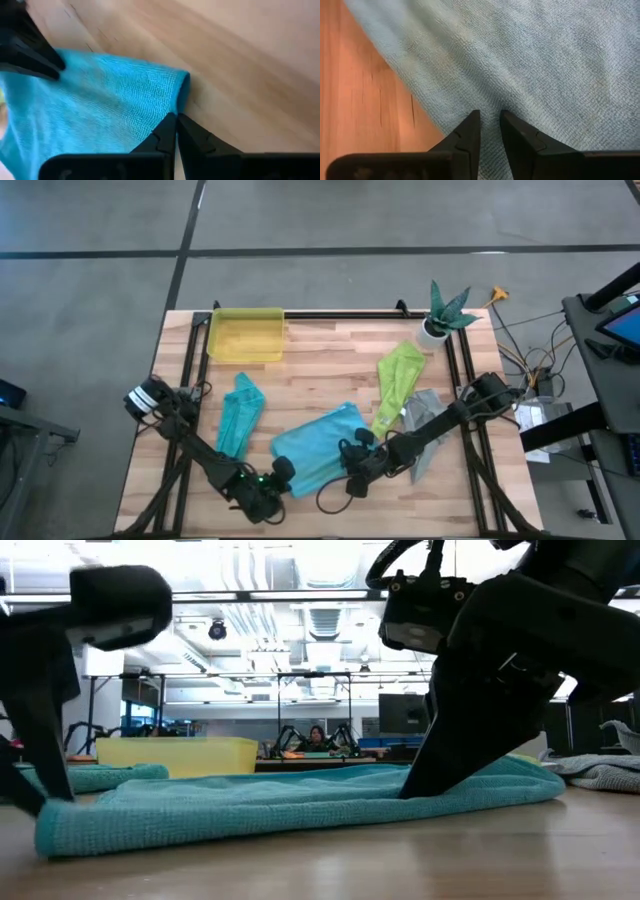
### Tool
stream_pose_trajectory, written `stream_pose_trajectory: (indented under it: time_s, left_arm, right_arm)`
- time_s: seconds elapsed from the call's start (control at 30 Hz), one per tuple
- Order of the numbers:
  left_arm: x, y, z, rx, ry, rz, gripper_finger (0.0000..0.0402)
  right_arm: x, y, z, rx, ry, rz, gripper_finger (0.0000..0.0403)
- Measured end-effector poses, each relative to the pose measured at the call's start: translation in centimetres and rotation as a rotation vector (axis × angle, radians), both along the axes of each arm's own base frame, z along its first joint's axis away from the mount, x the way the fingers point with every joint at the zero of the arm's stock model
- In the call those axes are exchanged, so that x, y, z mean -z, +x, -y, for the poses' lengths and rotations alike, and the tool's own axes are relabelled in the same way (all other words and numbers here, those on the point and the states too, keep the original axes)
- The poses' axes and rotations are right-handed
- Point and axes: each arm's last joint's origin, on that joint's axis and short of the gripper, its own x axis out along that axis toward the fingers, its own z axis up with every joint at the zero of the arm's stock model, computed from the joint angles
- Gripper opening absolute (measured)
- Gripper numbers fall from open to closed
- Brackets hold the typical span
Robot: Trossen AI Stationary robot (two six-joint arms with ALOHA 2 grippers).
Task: Roll microfiber towels into tight, uniform cylinder then place into a basket
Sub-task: Roll the right light blue towel
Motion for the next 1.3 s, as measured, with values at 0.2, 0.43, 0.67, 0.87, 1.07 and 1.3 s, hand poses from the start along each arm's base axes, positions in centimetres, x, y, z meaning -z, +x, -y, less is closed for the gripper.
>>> stream_pose_trajectory:
  time_s: [0.2, 0.43, 0.67, 0.87, 1.07, 1.3]
  left_arm:
    - [-1.4, -0.5, 0.5, 0.031, -0.036, 0.014, 0.0]
    - [-1.5, -0.9, 0.4, 0.012, -0.036, 0.01, 0.0]
    - [-1.8, -1.4, -1.0, -0.1, 0.161, 0.06, 0.0]
    - [-4.1, -1.2, -2.3, -0.153, 0.133, 0.111, 0.0]
    - [-6.8, -0.1, -3.1, -0.185, -0.065, 0.201, 0.0]
    - [-4.0, 1.4, -1.8, -0.115, -0.13, 0.16, 0.0]
  right_arm:
    - [0.1, 0.0, 0.0, -0.003, 0.0, -0.003, 0.007]
    - [0.1, -0.1, -0.1, -0.008, 0.0, -0.003, 0.0077]
    - [-0.8, -0.4, -0.1, -0.022, 0.007, 0.002, 0.0069]
    - [-3.9, -0.9, -0.5, -0.067, -0.008, 0.093, 0.007]
    - [-4.9, -2.7, 0.2, -0.099, -0.175, 0.005, 0.0068]
    - [-3.4, -6.2, -0.5, -0.273, -0.361, -0.225, 0.0068]
